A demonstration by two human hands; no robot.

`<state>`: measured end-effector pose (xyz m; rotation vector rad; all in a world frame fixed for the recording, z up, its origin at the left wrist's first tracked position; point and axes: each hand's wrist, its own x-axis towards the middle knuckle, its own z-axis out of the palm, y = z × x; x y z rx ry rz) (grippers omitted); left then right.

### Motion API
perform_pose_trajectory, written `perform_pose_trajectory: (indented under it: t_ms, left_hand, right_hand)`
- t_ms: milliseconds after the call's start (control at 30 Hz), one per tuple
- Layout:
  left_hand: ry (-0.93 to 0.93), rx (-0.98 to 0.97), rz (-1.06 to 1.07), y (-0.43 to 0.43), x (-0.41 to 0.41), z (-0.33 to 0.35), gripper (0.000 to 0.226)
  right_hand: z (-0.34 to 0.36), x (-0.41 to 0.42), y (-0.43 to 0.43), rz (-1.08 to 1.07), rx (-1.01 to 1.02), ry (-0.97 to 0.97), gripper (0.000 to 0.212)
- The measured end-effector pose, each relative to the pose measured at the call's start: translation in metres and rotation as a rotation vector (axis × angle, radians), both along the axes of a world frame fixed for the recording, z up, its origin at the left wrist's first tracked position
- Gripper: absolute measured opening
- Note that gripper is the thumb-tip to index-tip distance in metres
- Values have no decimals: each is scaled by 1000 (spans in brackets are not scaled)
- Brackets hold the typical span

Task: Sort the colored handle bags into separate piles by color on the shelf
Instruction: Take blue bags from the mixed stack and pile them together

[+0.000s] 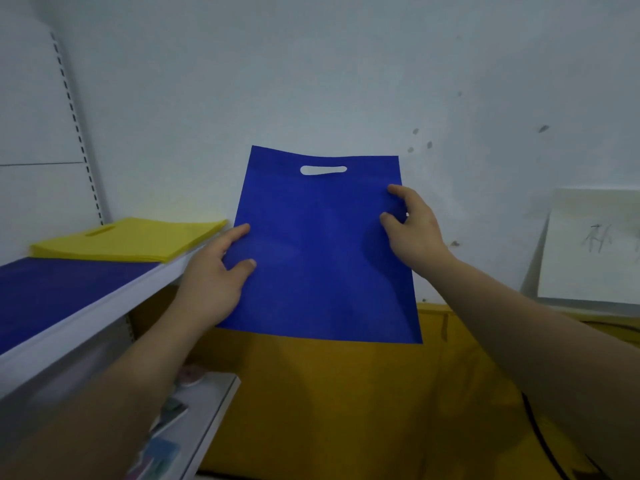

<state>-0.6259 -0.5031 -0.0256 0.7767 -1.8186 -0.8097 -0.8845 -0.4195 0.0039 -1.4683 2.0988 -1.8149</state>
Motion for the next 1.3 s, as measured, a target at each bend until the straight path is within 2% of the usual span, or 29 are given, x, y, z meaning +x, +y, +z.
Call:
perform_pose_trajectory:
  t_ms: [267, 500, 800, 1033, 1300]
  left_hand:
    - [3, -27, 169, -46, -29, 5, 46]
    - [-34, -66, 475, -61, -15, 11, 47]
    - [-169, -86, 780, -72, 71, 23, 49]
    - [-97, -35, 932, -68, 138, 29, 48]
    - [-140, 100, 1107, -39, 185, 18, 57]
  right_hand:
    - [12, -35, -88, 190, -34, 65, 47]
    - [13, -21, -168, 415, -43, 79, 47]
    - [16, 73, -253, 650, -68, 54, 47]
    - [27, 169, -299, 840, -81, 107, 46]
    - [18, 260, -330, 1048, 0, 247, 46]
